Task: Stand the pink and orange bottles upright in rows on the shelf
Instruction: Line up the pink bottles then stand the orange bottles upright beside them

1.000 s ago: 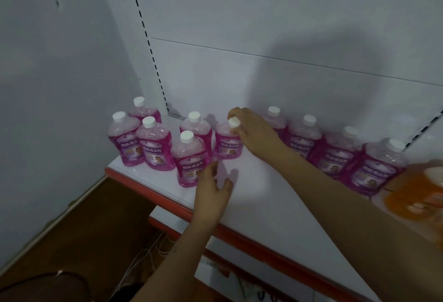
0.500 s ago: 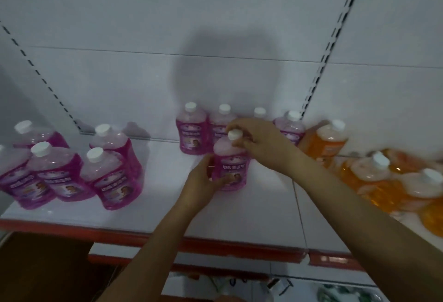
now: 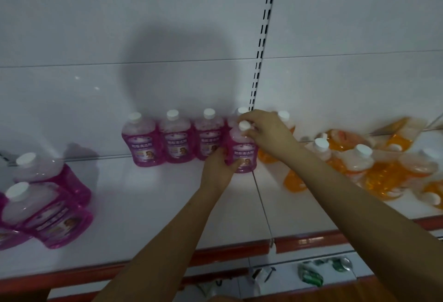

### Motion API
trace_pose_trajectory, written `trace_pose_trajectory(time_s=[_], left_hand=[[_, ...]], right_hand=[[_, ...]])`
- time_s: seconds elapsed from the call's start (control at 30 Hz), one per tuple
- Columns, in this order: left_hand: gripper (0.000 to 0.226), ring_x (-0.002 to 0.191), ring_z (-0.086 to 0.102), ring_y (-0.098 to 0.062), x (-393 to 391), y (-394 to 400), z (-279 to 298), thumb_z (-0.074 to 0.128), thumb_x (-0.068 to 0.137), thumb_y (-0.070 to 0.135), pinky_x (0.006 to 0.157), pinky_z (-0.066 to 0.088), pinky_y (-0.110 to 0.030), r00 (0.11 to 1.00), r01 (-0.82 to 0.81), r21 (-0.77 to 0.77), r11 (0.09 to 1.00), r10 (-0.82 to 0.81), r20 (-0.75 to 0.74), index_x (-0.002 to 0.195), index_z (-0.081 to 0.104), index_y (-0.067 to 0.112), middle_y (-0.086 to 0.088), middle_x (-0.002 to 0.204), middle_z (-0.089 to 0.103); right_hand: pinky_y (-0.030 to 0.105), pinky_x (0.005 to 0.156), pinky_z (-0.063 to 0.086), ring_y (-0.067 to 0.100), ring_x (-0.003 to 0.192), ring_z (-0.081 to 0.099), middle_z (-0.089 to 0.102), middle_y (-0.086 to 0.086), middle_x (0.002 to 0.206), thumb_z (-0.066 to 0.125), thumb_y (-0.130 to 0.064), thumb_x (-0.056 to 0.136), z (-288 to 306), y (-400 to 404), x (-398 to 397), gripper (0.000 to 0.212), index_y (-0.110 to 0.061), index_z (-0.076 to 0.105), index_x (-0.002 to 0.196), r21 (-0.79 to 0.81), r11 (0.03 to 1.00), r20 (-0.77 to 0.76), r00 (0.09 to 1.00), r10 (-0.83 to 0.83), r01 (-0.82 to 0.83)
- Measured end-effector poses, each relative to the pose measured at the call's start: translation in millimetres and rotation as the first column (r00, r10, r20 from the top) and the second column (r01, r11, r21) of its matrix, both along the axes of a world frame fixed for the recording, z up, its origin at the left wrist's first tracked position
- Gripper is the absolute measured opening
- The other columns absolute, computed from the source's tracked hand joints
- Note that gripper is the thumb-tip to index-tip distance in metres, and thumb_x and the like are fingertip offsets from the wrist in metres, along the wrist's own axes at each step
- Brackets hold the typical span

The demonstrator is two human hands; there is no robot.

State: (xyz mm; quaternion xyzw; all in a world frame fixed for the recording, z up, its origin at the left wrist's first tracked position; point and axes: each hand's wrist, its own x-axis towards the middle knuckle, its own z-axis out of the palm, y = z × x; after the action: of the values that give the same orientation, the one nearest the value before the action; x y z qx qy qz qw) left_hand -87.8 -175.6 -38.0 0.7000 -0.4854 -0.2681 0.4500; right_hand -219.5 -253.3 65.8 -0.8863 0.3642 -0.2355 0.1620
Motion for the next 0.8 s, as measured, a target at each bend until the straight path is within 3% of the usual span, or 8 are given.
trace_pose_trajectory(time_s=[0.13,0.2,0.27,0.4,0.47,0.67,0.8], left_hand=[[0.035,0.1,0.067,-0.017,-0.4,-2.7,-4.2,0.078,0.083,0.024,0.085,0.051,-0.03,1.0,0.008,-0.029,1.0,-0.009,-0.03,0.114,0.066,0.013,0.0,0.109,0.072],[0.037,0.103,0.065,-0.017,-0.2,-1.4,-6.0,0.076,0.085,0.025,0.085,0.049,-0.028,0.999,0.022,-0.031,0.999,-0.023,-0.029,0.118,0.063,0.015,0.0,0.112,0.07],[0.04,0.107,0.064,-0.018,2.2,1.2,-8.8,0.075,0.087,0.026,0.085,0.046,-0.026,0.999,0.036,-0.028,0.999,-0.036,0.008,0.123,0.06,0.014,-0.002,0.117,0.067],[0.044,0.11,0.061,-0.017,17.6,21.0,-6.0,0.07,0.09,0.033,0.094,0.052,-0.037,0.997,-0.008,-0.063,0.998,0.012,0.073,0.128,0.056,0.016,0.003,0.122,0.063],[0.044,0.111,0.059,-0.014,28.6,42.7,-1.0,0.068,0.093,0.025,0.096,0.051,-0.032,0.995,-0.06,-0.101,0.993,0.067,0.073,0.133,0.055,0.016,0.005,0.122,0.058],[0.037,0.111,0.058,-0.002,60.5,133.9,15.6,0.064,0.095,0.018,0.096,0.049,-0.018,0.94,-0.313,-0.26,0.914,0.338,0.055,0.131,0.057,0.02,0.007,0.12,0.059],[0.032,0.111,0.059,-0.005,84.4,194.8,13.1,0.061,0.096,0.019,0.094,0.052,-0.023,0.854,-0.493,-0.277,0.825,0.52,0.028,0.128,0.058,0.023,0.011,0.117,0.058]], right_hand=[[0.019,0.08,0.031,0.022,0.1,0.061,0.066,0.008,0.11,0.068,-0.005,0.081,-4.3,-4.7,-0.6,0.032,-0.011,0.069,0.113,-0.016,1.0,-0.04,0.999,0.024,-0.025],[0.021,0.082,0.034,0.023,0.103,0.061,0.065,0.008,0.111,0.068,-0.008,0.083,-4.6,-5.7,-1.6,0.031,-0.011,0.067,0.113,-0.006,1.0,-0.048,0.998,0.029,-0.029],[0.023,0.087,0.037,0.023,0.109,0.059,0.063,0.008,0.117,0.068,-0.01,0.085,-2.2,-5.1,-1.6,0.032,-0.012,0.065,0.117,0.008,0.999,-0.081,0.996,0.042,-0.041],[0.032,0.102,0.04,0.022,0.118,0.052,0.056,0.007,0.126,0.067,-0.017,0.086,5.0,3.2,7.4,0.042,-0.013,0.059,0.127,0.01,0.996,-0.131,0.987,0.09,-0.089],[0.036,0.102,0.042,0.023,0.118,0.051,0.054,0.006,0.128,0.068,-0.023,0.087,8.0,11.7,20.5,0.046,-0.013,0.057,0.131,-0.026,0.992,-0.116,0.986,0.119,-0.123],[0.031,0.101,0.041,0.021,0.118,0.051,0.053,0.003,0.131,0.066,-0.027,0.089,17.2,64.2,96.6,0.046,-0.014,0.054,0.132,-0.111,0.936,-0.003,0.941,0.337,-0.336],[0.024,0.096,0.04,0.011,0.113,0.052,0.049,-0.007,0.132,0.066,-0.031,0.09,25.4,112.2,153.7,0.047,-0.022,0.051,0.134,-0.021,0.842,0.05,0.841,0.539,-0.538]])
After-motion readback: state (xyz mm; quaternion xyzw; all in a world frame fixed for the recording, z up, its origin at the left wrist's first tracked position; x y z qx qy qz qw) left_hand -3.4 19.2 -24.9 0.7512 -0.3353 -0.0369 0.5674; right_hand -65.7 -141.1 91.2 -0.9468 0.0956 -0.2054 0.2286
